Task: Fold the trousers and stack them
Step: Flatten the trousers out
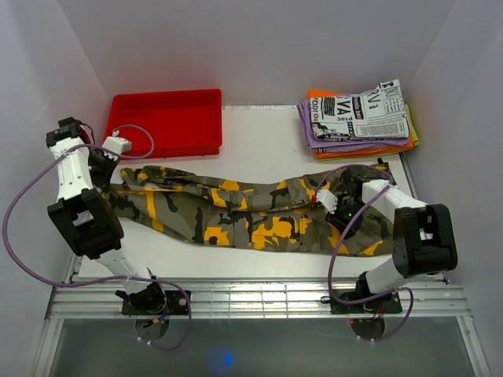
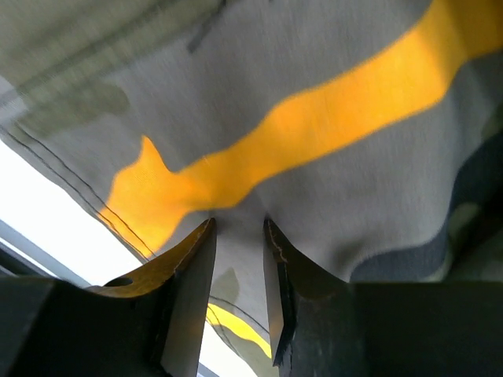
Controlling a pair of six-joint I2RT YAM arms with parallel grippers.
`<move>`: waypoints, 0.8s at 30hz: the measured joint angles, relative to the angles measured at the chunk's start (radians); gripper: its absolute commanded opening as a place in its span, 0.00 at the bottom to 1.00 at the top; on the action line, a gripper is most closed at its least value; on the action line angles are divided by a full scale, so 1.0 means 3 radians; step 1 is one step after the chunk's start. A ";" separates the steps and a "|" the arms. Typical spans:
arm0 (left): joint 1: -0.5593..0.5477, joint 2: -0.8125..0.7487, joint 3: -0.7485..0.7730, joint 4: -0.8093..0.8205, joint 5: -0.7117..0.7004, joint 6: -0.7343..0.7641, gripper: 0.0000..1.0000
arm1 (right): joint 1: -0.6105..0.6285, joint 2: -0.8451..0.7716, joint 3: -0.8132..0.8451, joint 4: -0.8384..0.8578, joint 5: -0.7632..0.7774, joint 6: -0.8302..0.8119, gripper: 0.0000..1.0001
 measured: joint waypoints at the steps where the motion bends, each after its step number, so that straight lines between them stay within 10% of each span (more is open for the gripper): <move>1: 0.0003 0.0022 0.0106 -0.0048 0.0015 -0.0018 0.00 | -0.0009 -0.0038 -0.0036 0.0015 0.0043 -0.0047 0.36; 3: 0.0022 0.0239 0.0487 -0.0252 0.0088 -0.0144 0.00 | -0.0029 -0.0108 -0.0099 0.0045 0.0134 -0.0146 0.36; 7: 0.0064 0.1127 0.1452 -0.0191 0.0217 -0.0552 0.53 | -0.0097 -0.0186 -0.0178 0.0043 0.0320 -0.0287 0.37; 10: 0.0085 0.1710 0.1915 -0.0061 0.0196 -0.0835 0.64 | -0.0121 -0.0220 -0.0170 0.0004 0.0351 -0.0306 0.38; 15: 0.0108 0.1933 0.1910 0.0037 0.0150 -0.0966 0.66 | -0.0130 -0.0378 0.0121 -0.0238 0.0294 -0.0270 0.38; 24: 0.0080 0.0664 0.0226 0.0252 0.0449 -0.0863 0.47 | -0.0214 -0.0469 0.0429 -0.0314 0.0188 -0.0177 0.35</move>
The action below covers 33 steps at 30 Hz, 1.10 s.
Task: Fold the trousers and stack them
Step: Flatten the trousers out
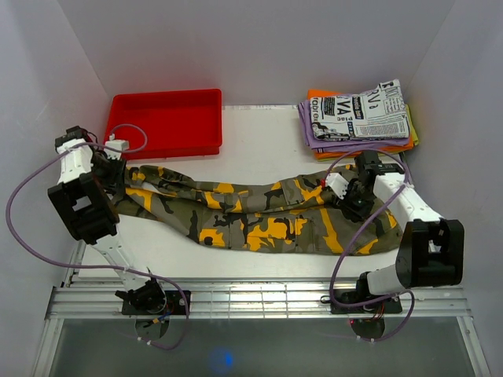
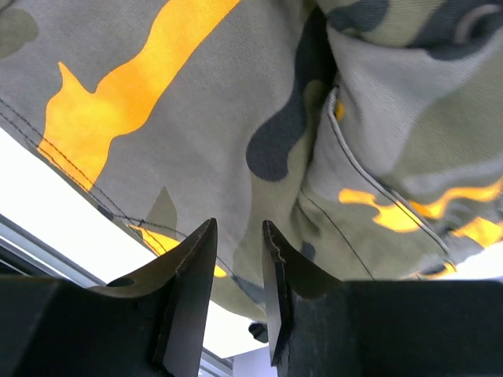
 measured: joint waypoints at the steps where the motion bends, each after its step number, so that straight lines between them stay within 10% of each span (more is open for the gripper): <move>1: -0.0006 -0.0014 -0.0071 0.0043 0.0028 -0.0019 0.44 | -0.0014 0.0070 0.0001 0.0003 0.0001 0.0011 0.35; 16: -0.0018 0.0454 -0.0450 0.0694 0.0247 -0.0669 0.35 | -0.0217 0.0946 0.0528 0.0191 0.0193 0.0273 0.32; 33: 0.1038 0.0352 -0.0800 -0.0346 -0.1022 0.0745 0.45 | -0.0497 0.0754 0.0107 0.0224 0.0402 0.0109 0.29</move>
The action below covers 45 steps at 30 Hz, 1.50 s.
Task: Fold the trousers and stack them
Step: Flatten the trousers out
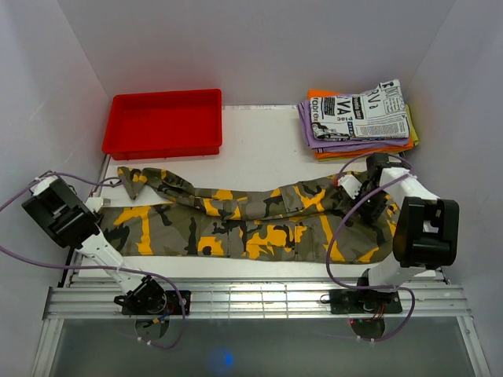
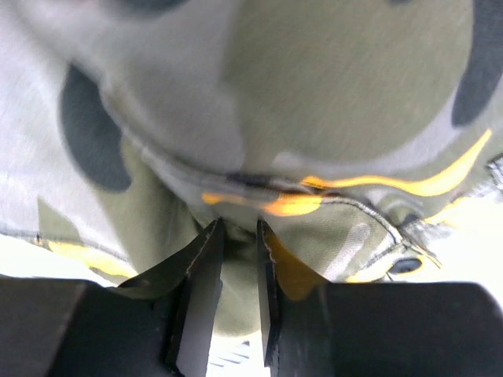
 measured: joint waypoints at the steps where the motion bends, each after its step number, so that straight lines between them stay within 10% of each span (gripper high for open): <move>1: 0.0010 -0.0015 0.0004 -0.0023 -0.0041 0.0098 0.46 | 0.0000 -0.0108 -0.0062 -0.0045 -0.0001 -0.0069 0.28; 12: -0.0407 -0.0860 0.0379 -0.0081 0.0697 0.0841 0.57 | -0.0003 -0.0650 0.0411 -0.0647 -0.0451 -0.0298 0.43; 25: -0.0910 -0.0102 0.1353 0.0469 0.1793 -0.0281 0.69 | 0.0624 0.0420 0.1827 -0.0384 -0.0964 -0.0061 0.73; 40: -0.1198 0.0006 0.0332 0.0890 0.1759 -0.0668 0.81 | 0.1339 0.0862 0.1731 -0.0172 -0.1136 -0.0320 0.73; 45: -0.1274 -0.0028 0.0289 0.1119 0.1520 -0.0835 0.67 | 0.1429 0.1105 0.1779 -0.0242 -0.1228 -0.0395 0.71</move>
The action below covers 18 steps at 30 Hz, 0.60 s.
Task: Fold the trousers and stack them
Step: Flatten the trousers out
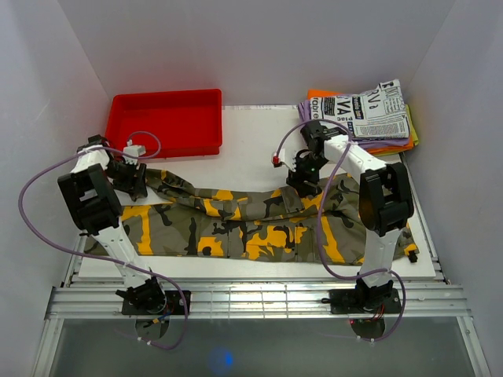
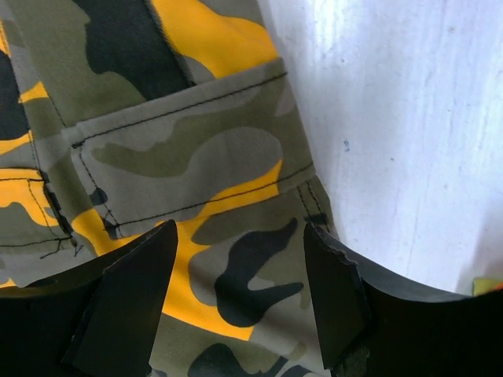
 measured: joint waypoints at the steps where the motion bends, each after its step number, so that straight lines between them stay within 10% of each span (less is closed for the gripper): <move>1: -0.0006 0.0000 -0.0001 0.0034 -0.0048 -0.0024 0.56 | 0.0013 0.0018 0.0008 -0.0024 -0.0009 -0.0022 0.71; 11: -0.0005 0.0036 -0.0010 0.0169 -0.0364 -0.0134 0.00 | 0.0024 0.0020 -0.0086 0.0381 0.0261 -0.0006 0.73; 18: -0.0005 0.0037 0.0109 0.0113 -0.0404 -0.0156 0.00 | 0.0024 0.0158 0.0079 0.0650 0.0310 -0.0027 0.76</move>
